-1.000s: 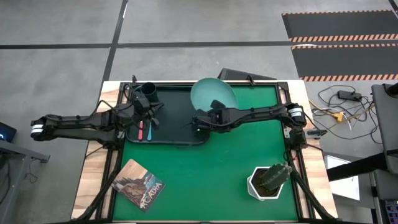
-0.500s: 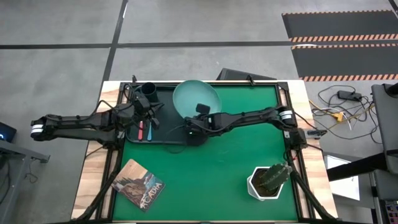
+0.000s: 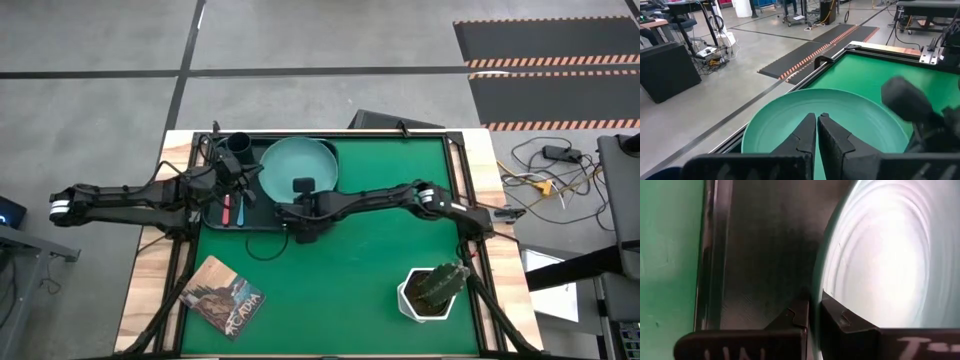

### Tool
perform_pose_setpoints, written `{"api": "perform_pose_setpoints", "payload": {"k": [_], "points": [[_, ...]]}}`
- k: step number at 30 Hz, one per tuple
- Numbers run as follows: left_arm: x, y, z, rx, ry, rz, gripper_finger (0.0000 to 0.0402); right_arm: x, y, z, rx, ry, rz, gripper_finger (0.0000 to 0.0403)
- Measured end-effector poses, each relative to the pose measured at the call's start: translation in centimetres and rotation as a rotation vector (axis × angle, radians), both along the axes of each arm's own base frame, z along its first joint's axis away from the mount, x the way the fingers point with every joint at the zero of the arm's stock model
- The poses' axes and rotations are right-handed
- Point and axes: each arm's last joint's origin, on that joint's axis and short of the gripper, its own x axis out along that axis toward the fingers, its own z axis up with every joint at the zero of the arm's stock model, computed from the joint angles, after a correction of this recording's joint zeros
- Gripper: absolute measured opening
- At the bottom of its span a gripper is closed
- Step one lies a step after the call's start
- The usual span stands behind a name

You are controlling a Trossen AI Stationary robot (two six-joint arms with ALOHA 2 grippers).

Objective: Pick and place plate/cup/fork/spoon on tray
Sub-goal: Put the green plate on the black serving tray to the right of the blue spoon

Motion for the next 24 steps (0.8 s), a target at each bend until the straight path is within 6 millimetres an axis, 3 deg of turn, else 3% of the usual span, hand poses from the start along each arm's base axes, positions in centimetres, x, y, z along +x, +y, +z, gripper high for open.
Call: {"api": "perform_pose_setpoints", "payload": {"k": [8, 24], "points": [[0.0, 0.0, 0.0, 0.0, 0.001, 0.0, 0.0, 1.4, 0.1, -1.9, 0.0, 0.057, 0.086, 0.0008], [0.0, 0.0, 0.0, 0.002, 0.004, -0.001, 0.0, 1.9, -1.3, -2.4, 0.061, 0.042, 0.088, 0.0008]]}}
